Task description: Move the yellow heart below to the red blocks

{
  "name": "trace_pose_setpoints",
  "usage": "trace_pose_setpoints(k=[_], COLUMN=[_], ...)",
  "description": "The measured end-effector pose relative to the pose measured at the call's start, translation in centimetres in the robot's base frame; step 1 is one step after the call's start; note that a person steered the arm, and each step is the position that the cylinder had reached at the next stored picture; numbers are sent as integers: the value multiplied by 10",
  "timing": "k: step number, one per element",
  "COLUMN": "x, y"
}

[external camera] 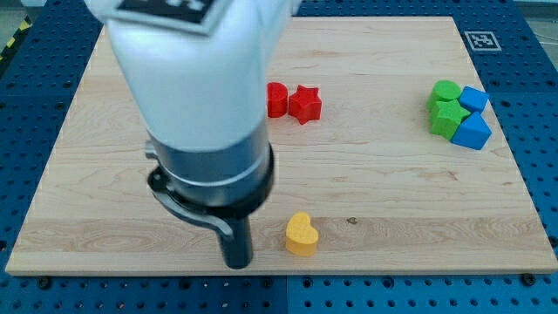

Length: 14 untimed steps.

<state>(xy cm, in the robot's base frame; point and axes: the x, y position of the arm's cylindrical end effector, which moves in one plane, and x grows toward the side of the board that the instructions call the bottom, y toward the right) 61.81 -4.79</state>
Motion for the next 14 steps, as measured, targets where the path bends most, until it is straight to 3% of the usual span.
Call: trace_pose_setpoints(k=[1,2,3,5,6,7,12,14], x=[1,1,-8,-15,-20,-20,-66,-83], y=[34,112,136,45,50,94,18,65])
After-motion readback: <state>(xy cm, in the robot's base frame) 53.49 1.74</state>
